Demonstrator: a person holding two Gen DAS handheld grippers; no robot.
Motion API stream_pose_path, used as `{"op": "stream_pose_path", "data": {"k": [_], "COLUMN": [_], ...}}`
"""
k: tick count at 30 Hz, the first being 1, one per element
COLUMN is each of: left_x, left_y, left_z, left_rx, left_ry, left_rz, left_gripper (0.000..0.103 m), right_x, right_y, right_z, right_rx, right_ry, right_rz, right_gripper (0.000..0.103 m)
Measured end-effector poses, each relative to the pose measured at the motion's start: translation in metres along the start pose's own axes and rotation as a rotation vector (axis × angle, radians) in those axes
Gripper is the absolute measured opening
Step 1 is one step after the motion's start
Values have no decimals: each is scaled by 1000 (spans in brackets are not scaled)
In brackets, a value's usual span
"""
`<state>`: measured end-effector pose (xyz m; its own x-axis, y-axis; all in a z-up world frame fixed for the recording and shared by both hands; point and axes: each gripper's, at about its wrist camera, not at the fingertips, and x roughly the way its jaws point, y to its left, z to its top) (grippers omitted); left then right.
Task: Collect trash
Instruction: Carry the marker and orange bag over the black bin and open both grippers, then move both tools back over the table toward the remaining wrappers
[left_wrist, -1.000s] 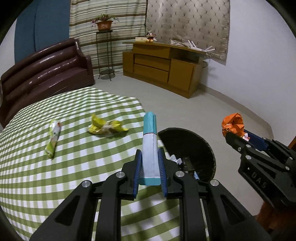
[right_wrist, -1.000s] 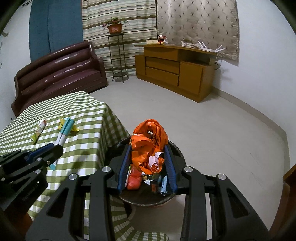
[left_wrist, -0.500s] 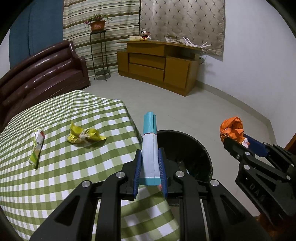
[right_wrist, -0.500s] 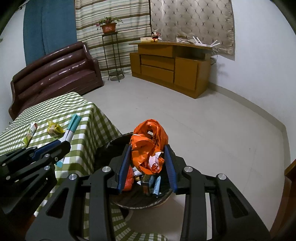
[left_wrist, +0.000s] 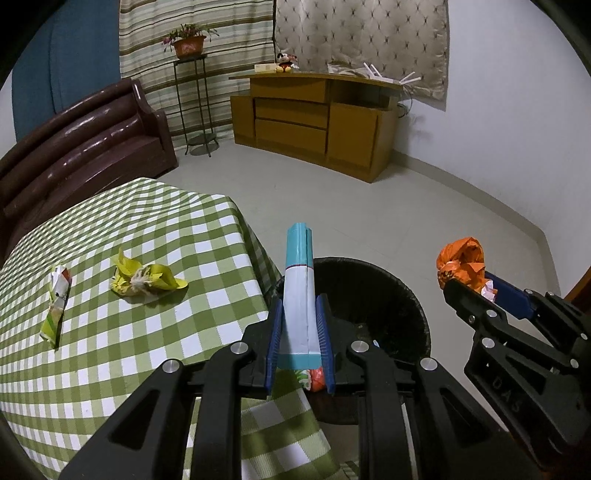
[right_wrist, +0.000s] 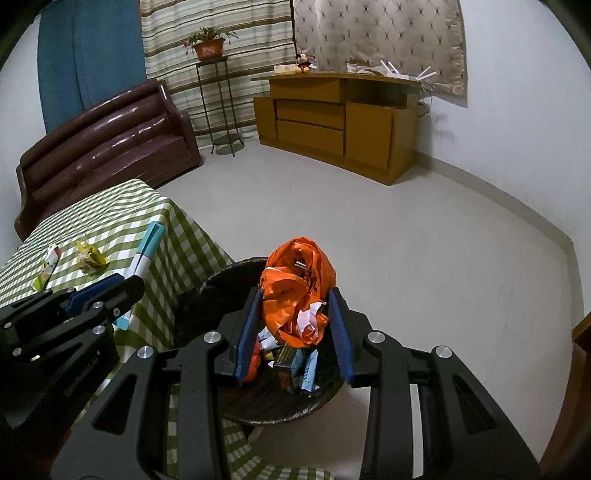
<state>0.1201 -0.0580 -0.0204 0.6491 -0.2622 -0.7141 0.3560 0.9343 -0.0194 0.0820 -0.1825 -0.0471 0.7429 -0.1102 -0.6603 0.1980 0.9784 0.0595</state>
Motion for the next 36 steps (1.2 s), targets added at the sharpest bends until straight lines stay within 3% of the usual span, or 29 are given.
{"op": "stream_pose_path", "data": {"k": [16,36], "left_x": [9,7], "left_y": [-2,-2], "left_z": [5,7], "left_rx": [-16,-29], "left_ry": [19,14], "left_rz": [6,5], "left_gripper": [35,39], "right_x": [12,9], "right_y": [-10,-15], "right_z": [2,3], "right_rx": [35,39], "right_ry": [14,14], "right_rz": [3,-4], "right_gripper": [37,37]}}
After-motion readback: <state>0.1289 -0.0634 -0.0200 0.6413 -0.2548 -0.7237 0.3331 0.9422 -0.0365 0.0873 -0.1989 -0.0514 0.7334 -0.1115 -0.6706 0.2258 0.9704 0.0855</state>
